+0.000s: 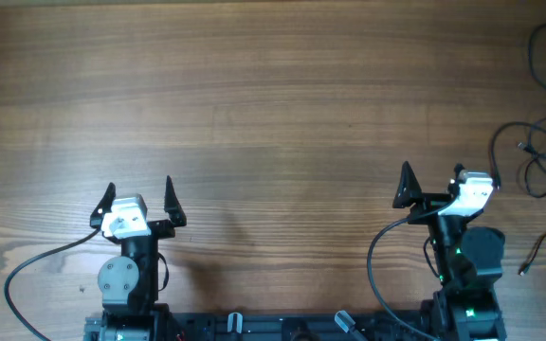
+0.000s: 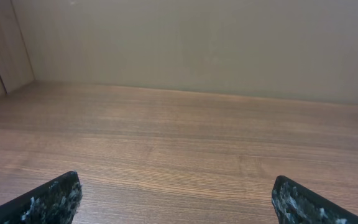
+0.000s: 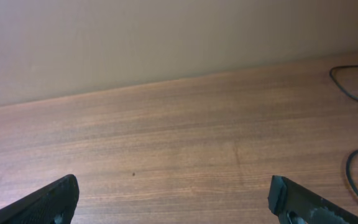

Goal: Untangle cables

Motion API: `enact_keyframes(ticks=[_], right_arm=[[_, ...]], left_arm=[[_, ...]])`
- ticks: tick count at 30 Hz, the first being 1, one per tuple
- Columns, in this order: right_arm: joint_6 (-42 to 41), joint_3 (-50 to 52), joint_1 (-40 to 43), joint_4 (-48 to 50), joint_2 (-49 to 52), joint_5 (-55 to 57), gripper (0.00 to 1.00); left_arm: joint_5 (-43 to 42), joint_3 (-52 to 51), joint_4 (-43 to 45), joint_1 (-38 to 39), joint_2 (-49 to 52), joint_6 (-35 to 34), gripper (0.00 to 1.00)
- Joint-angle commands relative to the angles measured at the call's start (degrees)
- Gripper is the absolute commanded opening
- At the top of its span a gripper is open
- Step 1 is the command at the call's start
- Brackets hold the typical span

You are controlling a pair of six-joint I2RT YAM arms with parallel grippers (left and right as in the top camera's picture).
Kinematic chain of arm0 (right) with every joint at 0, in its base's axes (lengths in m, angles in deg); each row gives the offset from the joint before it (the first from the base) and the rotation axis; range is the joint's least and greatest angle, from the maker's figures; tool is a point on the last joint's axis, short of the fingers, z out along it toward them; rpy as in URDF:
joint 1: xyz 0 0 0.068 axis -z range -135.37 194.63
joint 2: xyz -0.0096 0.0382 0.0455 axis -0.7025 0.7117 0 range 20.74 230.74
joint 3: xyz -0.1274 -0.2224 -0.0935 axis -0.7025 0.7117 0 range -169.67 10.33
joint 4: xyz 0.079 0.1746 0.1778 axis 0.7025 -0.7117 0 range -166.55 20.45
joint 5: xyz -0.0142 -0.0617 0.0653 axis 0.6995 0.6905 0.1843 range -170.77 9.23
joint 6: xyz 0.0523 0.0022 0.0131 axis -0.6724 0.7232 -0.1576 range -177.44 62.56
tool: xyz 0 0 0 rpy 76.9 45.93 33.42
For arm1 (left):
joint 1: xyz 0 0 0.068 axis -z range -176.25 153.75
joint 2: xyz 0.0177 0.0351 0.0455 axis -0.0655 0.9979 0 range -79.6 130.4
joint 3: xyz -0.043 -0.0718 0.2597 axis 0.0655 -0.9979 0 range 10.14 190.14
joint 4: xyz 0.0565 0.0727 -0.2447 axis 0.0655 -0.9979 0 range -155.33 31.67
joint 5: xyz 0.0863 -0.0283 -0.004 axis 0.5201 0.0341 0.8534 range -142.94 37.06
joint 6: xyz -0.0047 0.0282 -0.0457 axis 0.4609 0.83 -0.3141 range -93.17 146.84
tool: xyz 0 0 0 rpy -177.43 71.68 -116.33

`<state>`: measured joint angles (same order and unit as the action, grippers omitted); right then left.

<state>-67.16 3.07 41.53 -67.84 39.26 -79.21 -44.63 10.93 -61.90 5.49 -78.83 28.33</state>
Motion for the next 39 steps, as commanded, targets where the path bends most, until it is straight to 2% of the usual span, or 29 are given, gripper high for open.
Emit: enact_keyframes(ticks=[1, 10, 19, 28, 39], right_arm=[[0.7, 1.2, 0.9, -2.3, -4.6, -2.1, 1.00], [5.3, 1.3, 2.1, -6.7, -11.5, -4.6, 1.00], [5.3, 1.3, 2.2, -12.0, -16.8, -5.6, 1.00], [5.2, 1.7, 2.7, -12.0, -18.3, -5.6, 1.00], [5.2, 4.8, 2.7, -6.0, -18.3, -6.9, 1.00]], left_arm=[[0.1, -0.5, 0.2, -0.4, -0.6, 1.3, 1.00], [0.1, -0.5, 0.2, -0.4, -0.6, 1.3, 1.00], [0.1, -0.5, 0.2, -0.4, -0.6, 1.3, 1.00], [0.1, -0.5, 0.2, -0.4, -0.6, 1.3, 1.00], [0.1, -0.5, 0.2, -0.4, -0.6, 1.3, 1.00]])
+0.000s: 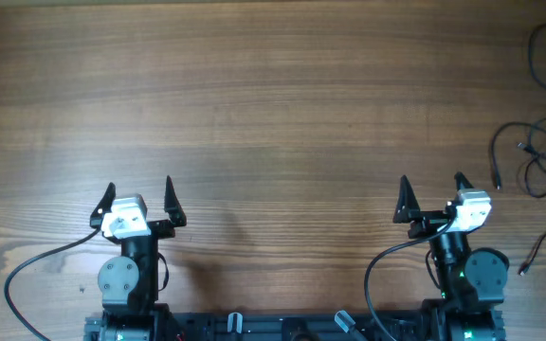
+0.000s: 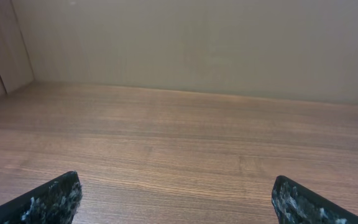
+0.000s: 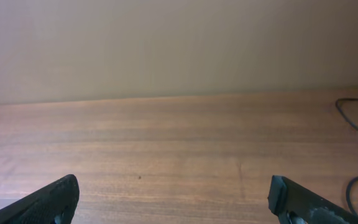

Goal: Untangle cables

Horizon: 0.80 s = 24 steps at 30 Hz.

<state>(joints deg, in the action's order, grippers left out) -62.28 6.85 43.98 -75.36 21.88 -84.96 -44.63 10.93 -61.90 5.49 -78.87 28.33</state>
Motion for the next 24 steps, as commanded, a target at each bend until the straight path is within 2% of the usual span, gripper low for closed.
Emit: enact_keyframes(ticks=[1, 5, 24], right_arm=[[0.3, 1.5, 0.2, 3.2, -1.0, -1.6, 1.00], [0.3, 3.2, 0.2, 8.9, -1.0, -2.4, 1.00], [3.4, 3.2, 0.2, 6.1, -1.0, -1.9, 1.00]], left_arm=[[0.1, -0.5, 0.2, -0.4, -0.6, 1.3, 1.00], [0.1, -0.5, 0.2, -0.4, -0.6, 1.3, 1.00], [0.1, -0.5, 0.2, -0.4, -0.6, 1.3, 1.00]])
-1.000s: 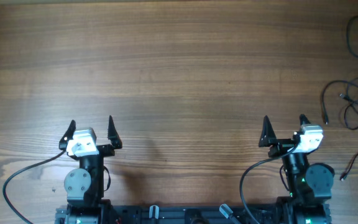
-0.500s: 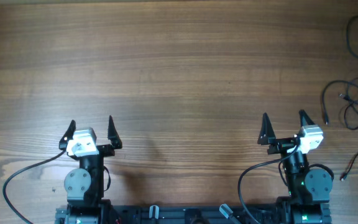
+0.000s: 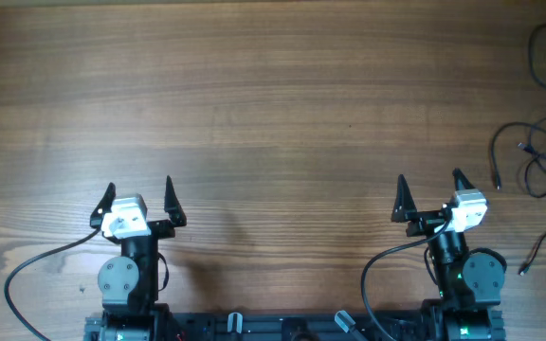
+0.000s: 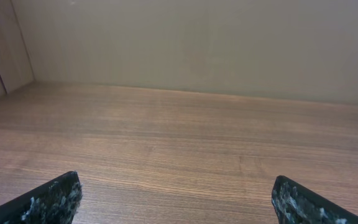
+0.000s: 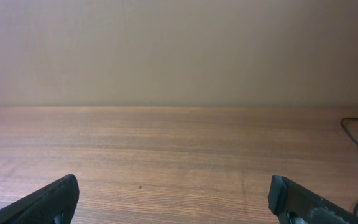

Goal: Untangle cables

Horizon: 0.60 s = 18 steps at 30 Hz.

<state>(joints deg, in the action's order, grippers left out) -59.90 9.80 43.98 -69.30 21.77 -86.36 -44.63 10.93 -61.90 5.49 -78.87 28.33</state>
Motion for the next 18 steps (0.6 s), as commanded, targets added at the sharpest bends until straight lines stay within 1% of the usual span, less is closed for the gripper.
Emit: enact_keyframes(ticks=[1, 4, 18], right_arm=[[1.2, 0.2, 0.2, 0.0, -0.9, -0.3, 1.00], [4.0, 0.2, 0.2, -0.1, -0.9, -0.3, 1.00], [3.7, 0.2, 0.2, -0.2, -0.9, 0.6, 0.99]], left_arm=[[0.1, -0.5, 0.2, -0.4, -0.6, 1.3, 1.00], [0.1, -0.5, 0.2, -0.4, -0.6, 1.3, 1.00], [0.1, -0.5, 0.2, -0.4, -0.6, 1.3, 1.00]])
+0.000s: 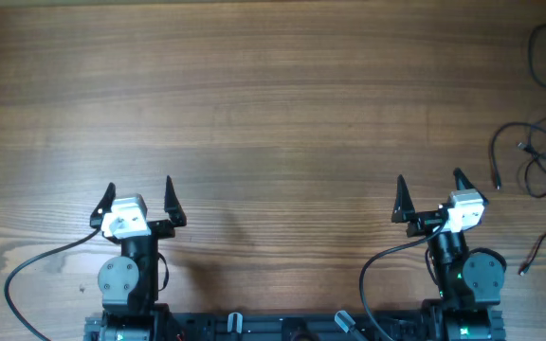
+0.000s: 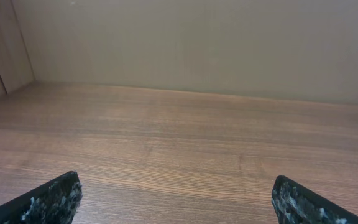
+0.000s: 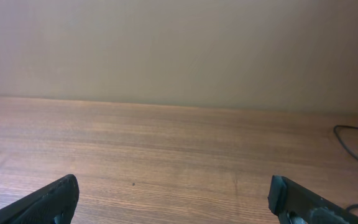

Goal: Untangle cables

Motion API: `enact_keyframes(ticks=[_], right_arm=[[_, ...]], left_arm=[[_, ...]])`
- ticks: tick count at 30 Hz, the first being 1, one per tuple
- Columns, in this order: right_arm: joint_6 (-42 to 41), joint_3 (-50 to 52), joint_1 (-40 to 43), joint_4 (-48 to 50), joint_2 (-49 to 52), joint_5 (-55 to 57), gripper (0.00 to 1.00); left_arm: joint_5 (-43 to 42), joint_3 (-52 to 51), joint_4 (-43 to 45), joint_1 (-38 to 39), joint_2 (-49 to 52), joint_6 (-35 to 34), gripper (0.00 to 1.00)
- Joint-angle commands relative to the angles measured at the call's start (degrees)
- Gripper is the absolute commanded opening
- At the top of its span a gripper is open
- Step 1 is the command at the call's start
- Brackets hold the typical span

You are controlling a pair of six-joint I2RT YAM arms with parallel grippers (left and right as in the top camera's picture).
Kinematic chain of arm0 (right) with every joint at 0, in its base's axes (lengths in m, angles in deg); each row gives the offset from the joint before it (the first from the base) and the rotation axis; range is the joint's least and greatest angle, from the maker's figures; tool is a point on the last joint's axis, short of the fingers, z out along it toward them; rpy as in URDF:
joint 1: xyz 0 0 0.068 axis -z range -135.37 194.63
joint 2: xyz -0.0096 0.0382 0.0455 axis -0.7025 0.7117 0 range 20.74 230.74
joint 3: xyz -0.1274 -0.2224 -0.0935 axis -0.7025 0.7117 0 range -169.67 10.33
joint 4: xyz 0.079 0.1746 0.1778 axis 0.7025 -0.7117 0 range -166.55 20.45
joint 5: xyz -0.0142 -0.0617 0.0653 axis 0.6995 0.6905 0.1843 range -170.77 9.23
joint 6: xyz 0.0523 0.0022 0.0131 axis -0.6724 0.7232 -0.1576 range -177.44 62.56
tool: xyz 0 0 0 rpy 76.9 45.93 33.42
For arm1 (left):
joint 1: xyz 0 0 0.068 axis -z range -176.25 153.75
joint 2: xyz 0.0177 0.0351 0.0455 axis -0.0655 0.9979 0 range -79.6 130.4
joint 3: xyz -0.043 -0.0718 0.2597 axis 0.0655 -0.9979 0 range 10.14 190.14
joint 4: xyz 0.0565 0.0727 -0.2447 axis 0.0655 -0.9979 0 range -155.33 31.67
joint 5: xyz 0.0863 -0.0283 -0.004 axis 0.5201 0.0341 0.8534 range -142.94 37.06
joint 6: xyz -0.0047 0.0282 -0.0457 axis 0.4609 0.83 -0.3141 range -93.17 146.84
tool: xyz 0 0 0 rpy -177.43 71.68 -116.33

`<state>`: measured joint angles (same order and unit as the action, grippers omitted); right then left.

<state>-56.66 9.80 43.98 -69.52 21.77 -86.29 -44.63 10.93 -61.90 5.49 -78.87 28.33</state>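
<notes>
Thin black cables (image 1: 538,156) lie in a loose tangle at the table's right edge, with another loop further back and a loose end (image 1: 536,254) nearer the front. My right gripper (image 1: 430,191) stands open near the front right, well left of the cables, holding nothing. One cable (image 3: 355,144) shows at the right edge of the right wrist view. My left gripper (image 1: 138,197) is open at the front left, far from the cables, with bare wood between its fingertips (image 2: 55,199).
The wooden table (image 1: 273,114) stretches bare between and beyond both arms. A beige wall (image 2: 197,43) rises behind the table. The arms' bases and their own black leads (image 1: 36,265) sit along the front edge.
My right gripper has turned slightly, so its view has swung a little to the left. The left arm and the cables are where they were.
My right gripper was angled toward the cables at the right, near the tangle. It then drew back toward its base and turned to face straight across the table. The left arm stayed still and open throughout, and the cables have not moved.
</notes>
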Motion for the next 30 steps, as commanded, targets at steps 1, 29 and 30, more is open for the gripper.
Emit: enact_keyframes(ticks=[1, 29, 30], right_arm=[[0.5, 0.2, 0.2, 0.0, -0.9, 0.5, 1.00], [0.5, 0.2, 0.2, 0.1, -0.8, 0.3, 1.00], [0.5, 0.2, 0.2, 0.1, -0.8, 0.3, 1.00]], left_arm=[[0.1, -0.5, 0.2, -0.4, -0.6, 1.3, 1.00], [0.1, -0.5, 0.2, -0.4, -0.6, 1.3, 1.00], [0.1, -0.5, 0.2, -0.4, -0.6, 1.3, 1.00]])
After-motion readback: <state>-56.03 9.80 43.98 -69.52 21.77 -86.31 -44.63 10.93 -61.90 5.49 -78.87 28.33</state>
